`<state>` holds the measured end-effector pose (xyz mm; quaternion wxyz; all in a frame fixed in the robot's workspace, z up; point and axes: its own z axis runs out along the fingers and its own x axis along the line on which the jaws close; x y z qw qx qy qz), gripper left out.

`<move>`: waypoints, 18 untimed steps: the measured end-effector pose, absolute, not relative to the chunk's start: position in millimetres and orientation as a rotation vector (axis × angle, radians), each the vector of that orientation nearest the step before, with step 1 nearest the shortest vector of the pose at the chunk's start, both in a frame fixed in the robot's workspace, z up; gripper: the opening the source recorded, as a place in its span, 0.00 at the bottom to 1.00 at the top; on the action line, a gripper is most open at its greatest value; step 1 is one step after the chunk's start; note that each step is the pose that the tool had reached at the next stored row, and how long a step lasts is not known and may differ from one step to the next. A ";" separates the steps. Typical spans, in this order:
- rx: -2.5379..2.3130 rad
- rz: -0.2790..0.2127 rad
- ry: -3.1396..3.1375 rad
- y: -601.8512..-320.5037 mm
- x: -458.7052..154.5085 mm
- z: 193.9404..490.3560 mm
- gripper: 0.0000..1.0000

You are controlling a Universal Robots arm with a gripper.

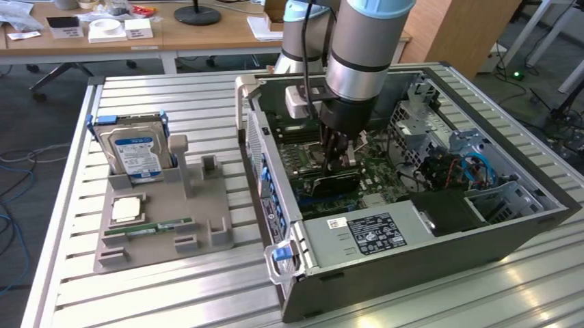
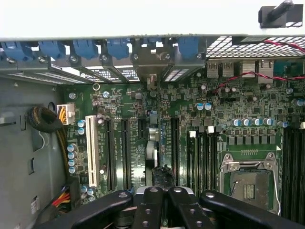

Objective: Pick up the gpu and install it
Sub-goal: 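Press down on the gpu until it lock into place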

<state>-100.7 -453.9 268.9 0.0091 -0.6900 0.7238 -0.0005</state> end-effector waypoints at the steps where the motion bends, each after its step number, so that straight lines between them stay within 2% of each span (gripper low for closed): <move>1: -2.155 -0.001 2.261 -453.9 -100.7 268.6 0.11; 18: -2.155 -0.001 2.261 -452.3 -100.6 265.6 0.11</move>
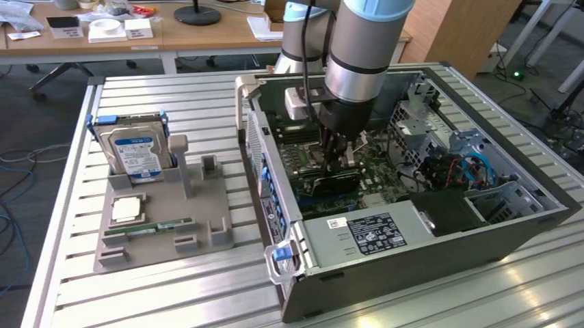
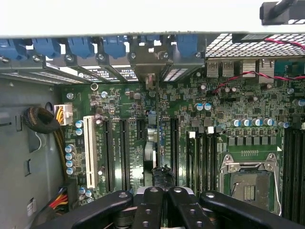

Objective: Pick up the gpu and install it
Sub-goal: 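Press down on the gpu until it lock into place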

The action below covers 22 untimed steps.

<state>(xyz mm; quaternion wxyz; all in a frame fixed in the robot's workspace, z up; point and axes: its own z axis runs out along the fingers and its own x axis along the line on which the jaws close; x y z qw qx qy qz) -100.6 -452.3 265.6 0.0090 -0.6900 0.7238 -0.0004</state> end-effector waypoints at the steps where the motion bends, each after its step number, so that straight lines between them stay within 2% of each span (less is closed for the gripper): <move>1: -2.155 -0.001 2.261 -452.3 -100.6 265.2 0.11; 22: -2.155 -0.001 2.261 -452.4 -100.7 264.0 0.11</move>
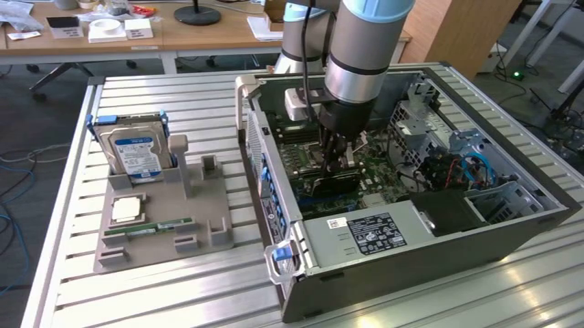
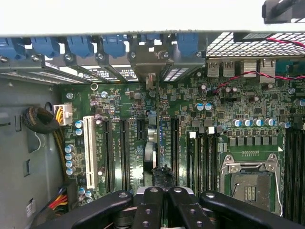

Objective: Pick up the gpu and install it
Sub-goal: 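Press down on the gpu until it lock into place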

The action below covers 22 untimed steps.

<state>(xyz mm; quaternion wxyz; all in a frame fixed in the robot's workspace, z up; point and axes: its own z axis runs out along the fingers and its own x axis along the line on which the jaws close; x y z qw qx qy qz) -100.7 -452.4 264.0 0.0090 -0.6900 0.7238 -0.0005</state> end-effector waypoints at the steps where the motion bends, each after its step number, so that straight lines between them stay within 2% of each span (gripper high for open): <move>1: -2.155 -0.001 2.261 -452.4 -100.6 263.9 0.11; 22: -2.155 -0.001 2.261 -452.9 -100.7 262.6 0.11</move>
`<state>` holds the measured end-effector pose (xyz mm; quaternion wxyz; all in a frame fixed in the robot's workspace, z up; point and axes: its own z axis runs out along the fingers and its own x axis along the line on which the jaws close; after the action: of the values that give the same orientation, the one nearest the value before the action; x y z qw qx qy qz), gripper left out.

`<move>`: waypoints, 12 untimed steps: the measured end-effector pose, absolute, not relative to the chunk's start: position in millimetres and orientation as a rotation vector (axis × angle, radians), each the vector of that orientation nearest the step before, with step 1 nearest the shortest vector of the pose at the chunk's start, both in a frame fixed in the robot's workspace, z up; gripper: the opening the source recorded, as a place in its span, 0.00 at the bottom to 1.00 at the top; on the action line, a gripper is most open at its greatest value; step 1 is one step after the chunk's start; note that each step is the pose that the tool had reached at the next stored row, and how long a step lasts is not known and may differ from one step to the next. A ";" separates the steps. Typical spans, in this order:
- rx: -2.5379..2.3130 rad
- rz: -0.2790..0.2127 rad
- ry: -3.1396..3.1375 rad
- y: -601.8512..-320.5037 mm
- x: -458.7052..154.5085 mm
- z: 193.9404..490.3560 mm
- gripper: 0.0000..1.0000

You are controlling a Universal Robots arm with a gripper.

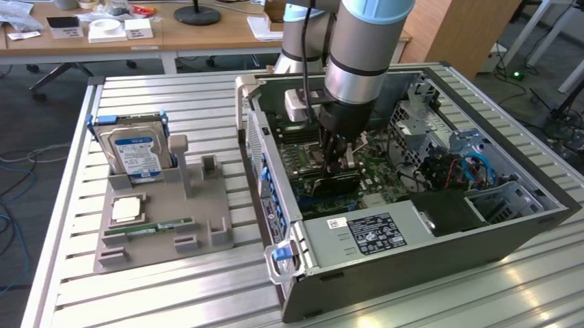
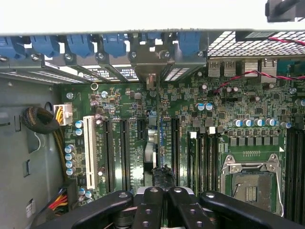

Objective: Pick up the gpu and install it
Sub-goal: 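Press down on the gpu until it lock into place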

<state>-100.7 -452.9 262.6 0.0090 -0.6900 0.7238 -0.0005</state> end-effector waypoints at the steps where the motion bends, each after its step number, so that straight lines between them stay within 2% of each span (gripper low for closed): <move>1: -2.155 -0.001 2.261 -452.9 -100.7 262.6 0.11; 12: -2.155 -0.001 2.261 -452.9 -100.6 262.0 0.11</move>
<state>-100.6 -452.9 262.0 0.0090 -0.6900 0.7238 -0.0004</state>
